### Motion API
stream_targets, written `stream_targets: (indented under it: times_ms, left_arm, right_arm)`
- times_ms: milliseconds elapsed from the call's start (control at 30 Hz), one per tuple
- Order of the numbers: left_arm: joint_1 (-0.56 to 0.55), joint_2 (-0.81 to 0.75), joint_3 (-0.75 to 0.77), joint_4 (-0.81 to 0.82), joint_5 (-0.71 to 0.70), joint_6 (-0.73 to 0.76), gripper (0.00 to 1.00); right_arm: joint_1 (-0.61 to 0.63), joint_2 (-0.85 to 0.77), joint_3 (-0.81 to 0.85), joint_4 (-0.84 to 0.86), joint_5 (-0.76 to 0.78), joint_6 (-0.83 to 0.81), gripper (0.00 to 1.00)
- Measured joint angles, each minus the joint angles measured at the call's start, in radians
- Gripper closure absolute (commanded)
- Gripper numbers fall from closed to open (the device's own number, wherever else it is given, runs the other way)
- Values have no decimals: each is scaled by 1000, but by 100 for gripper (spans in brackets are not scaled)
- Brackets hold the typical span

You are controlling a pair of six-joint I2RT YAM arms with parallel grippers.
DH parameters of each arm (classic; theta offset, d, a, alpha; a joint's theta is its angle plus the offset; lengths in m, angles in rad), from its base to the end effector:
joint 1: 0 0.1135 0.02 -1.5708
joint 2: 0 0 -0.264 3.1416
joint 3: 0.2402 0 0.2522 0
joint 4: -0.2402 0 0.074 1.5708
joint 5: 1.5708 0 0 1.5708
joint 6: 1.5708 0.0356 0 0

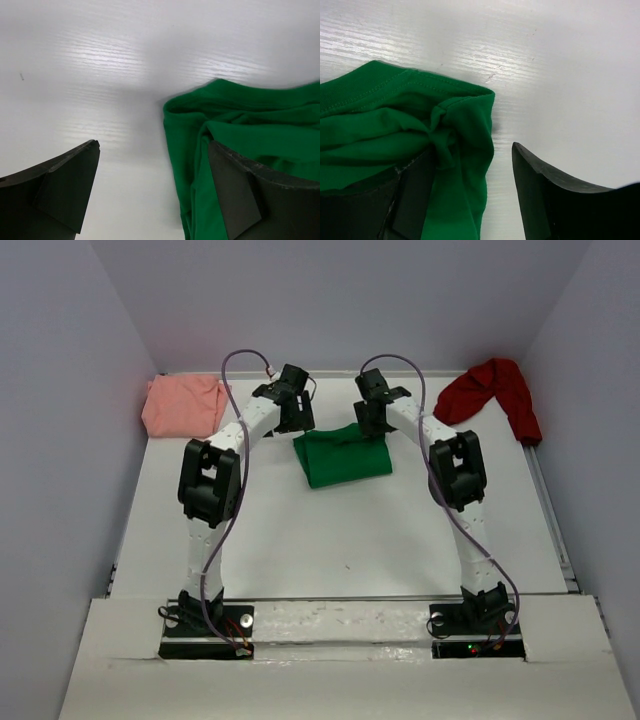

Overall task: Fold and stack the t-shirts
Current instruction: Fold the tshirt

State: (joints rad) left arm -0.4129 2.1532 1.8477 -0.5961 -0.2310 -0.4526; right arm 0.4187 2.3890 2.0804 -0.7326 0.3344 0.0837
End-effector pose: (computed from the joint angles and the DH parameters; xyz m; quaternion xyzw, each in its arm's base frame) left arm 0.4468 -0.1869 0.2323 -0.0565 0.9373 -0.0380 0.3418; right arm 0.4786 0.2002 0.1838 -0.1157 0.9456 -0.0914 0.2899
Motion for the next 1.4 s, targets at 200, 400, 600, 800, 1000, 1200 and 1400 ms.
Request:
stream_targets:
  times_ms: [200, 400, 600, 800, 1000, 1200, 1400]
  left_arm:
    - [-22, -191, -54, 1, -43, 2, 2]
    - [-52, -364, -155, 49, -11, 19, 9]
    - [-69, -347, -214, 102, 119, 20, 100]
    - [-73, -217, -217, 164, 328, 14, 100]
    - [-82, -91, -164, 200, 484, 6, 100]
    - [-88, -27, -98, 234, 573, 3, 100]
    - [-91, 19, -43, 259, 622, -5, 100]
  right_arm:
    - [0, -27, 6, -9, 11, -30, 30]
    - [2, -167, 7, -37, 24, -36, 30]
    - [12, -411, -115, -22, -15, -5, 100]
    - [43, -453, -254, -14, -98, 69, 100]
    - [79, -385, -359, -24, -133, 121, 100]
    - [87, -377, -394, -20, -145, 138, 100]
    - [87, -377, -394, -17, -145, 145, 100]
